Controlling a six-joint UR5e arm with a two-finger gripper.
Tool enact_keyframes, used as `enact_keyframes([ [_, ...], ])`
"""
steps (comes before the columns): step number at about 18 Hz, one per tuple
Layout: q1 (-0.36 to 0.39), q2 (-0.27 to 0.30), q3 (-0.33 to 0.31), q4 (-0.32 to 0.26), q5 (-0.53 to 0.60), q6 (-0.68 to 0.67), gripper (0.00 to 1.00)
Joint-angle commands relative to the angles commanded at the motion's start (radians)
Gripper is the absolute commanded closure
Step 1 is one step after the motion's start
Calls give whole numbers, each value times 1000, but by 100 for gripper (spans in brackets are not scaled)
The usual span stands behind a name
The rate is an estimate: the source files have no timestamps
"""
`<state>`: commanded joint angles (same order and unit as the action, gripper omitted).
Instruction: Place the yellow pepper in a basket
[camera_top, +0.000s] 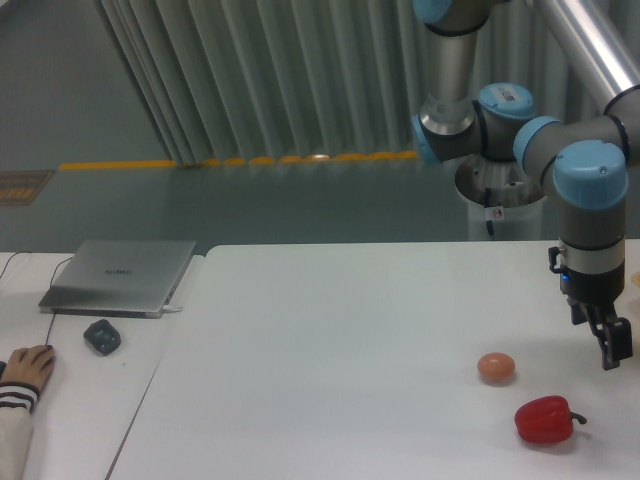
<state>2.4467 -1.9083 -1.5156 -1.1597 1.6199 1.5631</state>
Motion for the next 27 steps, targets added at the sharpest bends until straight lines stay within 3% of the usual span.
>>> enact_keyframes([
  [8,5,2,-28,2,0,-6,0],
  [12,6,6,-67,78,8,-18,0],
  [27,18,8,-66,81,48,1,0],
])
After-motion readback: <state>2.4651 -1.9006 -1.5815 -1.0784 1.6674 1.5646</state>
